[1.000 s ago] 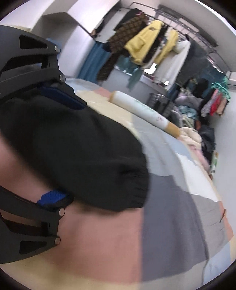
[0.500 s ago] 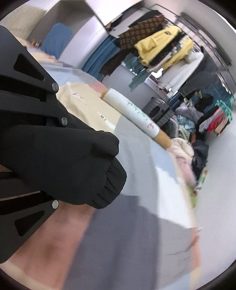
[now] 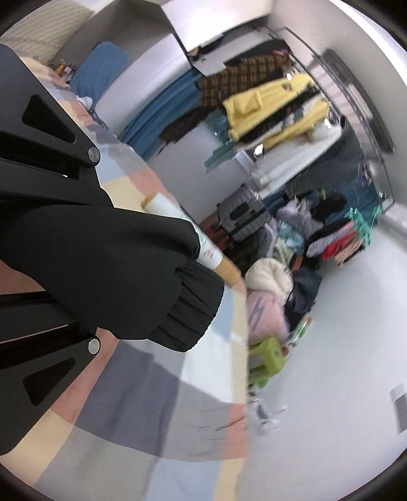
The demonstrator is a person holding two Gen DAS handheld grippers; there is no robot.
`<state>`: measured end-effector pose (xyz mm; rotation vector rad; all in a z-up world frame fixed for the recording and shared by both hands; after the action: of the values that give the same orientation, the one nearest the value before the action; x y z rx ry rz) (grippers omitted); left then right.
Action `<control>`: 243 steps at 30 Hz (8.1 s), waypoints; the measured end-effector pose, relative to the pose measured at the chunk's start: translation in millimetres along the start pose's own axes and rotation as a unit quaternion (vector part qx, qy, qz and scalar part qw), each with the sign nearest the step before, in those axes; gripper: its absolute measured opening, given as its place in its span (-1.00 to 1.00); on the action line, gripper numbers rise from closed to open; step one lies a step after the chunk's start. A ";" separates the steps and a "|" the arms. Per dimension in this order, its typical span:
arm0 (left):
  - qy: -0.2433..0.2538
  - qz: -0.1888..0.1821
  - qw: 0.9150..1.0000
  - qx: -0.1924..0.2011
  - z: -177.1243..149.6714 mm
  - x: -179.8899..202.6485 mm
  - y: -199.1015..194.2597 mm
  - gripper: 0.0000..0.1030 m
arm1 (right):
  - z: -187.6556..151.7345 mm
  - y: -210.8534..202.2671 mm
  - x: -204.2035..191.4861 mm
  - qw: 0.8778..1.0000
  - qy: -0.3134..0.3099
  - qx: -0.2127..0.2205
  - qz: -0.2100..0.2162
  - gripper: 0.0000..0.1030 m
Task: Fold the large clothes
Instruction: 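Lift the sleeve with the right gripper and fold it across the jacket body, then lay the sleeve on the jacket front, open the right gripper and withdraw, then reach the left gripper to the other sleeve cuff and close on it, then lift the sleeve with the left gripper and fold it across the jacket body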
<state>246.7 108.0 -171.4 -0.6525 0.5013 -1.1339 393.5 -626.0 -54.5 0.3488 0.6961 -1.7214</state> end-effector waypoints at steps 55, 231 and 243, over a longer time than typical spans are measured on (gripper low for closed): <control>-0.040 -0.057 0.997 0.046 10.7 -86.3 11.1 1.00 | -582.6 10.5 -477.6 0.806 -0.372 -0.349 0.300 -0.79; -0.493 -0.148 0.857 -0.020 -6.1 -364.9 185.2 0.75 | -447.0 -229.4 -306.0 0.891 -0.277 -0.285 0.221 0.87; -0.507 -0.097 0.856 0.003 19.2 -383.8 205.8 -0.47 | -444.9 -214.5 -338.1 0.895 -0.289 -0.265 0.212 0.88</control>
<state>261.1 528.2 -286.6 -1.1956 -0.4878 -0.8156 222.1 -60.6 -150.2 -0.3673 0.5601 -1.0708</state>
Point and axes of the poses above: each gripper's, at about its wrist camera, not at the fingertips, and y roughly the way its jaws point, x to its right, z to its top, the point moved 5 cm from there along y, roughly the way its jaws point, and after that the axes turned 12 degrees about z, right-handed, at the moved point
